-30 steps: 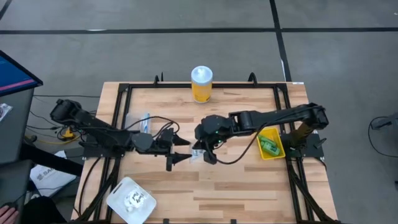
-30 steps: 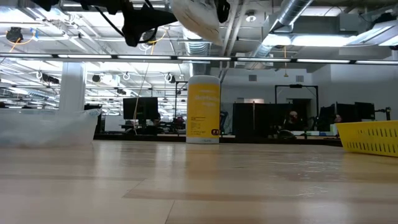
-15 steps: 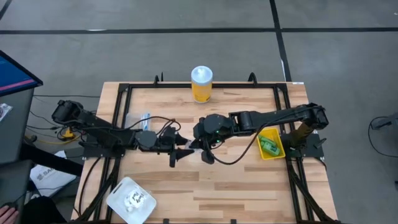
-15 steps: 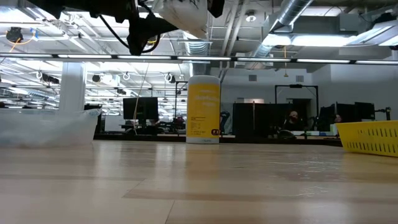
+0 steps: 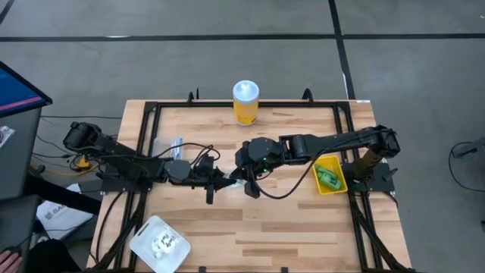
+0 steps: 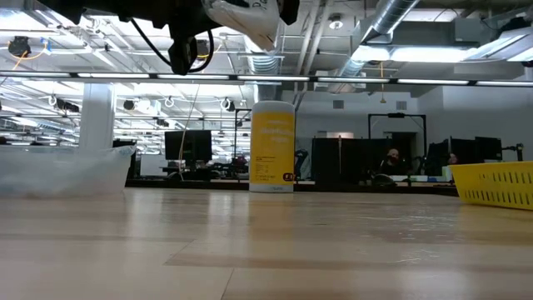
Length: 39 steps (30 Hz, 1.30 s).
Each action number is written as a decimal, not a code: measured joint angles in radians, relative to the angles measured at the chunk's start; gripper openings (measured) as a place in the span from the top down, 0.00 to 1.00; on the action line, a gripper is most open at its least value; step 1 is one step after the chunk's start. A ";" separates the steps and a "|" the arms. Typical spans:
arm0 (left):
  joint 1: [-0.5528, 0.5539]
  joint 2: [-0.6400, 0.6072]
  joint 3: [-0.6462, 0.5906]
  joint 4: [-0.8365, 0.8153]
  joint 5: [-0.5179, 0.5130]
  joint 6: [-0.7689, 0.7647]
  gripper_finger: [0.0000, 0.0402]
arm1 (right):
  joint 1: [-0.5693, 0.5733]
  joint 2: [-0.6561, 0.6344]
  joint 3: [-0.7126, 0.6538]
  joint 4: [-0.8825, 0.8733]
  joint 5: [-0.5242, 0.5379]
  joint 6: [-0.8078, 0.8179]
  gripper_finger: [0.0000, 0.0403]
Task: Pick & Place Travel size toiletries
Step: Put the white cotton pack into the white bin
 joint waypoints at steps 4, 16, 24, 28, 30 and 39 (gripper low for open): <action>0.000 0.000 0.000 -0.003 0.028 0.001 0.93 | 0.001 0.000 0.000 0.001 -0.013 0.000 0.91; -0.074 0.000 0.000 -0.007 0.234 -0.139 0.95 | 0.003 -0.075 0.090 -0.127 -0.088 0.010 0.51; -0.288 0.000 0.000 -0.052 0.617 -0.485 0.96 | 0.054 -0.179 0.126 -0.199 -0.085 0.048 0.47; -0.430 0.000 -0.001 -0.140 0.672 -0.641 0.96 | 0.091 -0.184 0.127 -0.199 -0.062 0.053 0.50; -0.488 0.000 -0.001 -0.192 0.676 -0.692 0.96 | 0.105 -0.179 0.126 -0.203 -0.053 0.053 0.52; -0.655 -0.009 -0.002 -0.478 0.682 -0.836 0.96 | 0.135 -0.105 0.122 -0.233 -0.049 0.075 0.60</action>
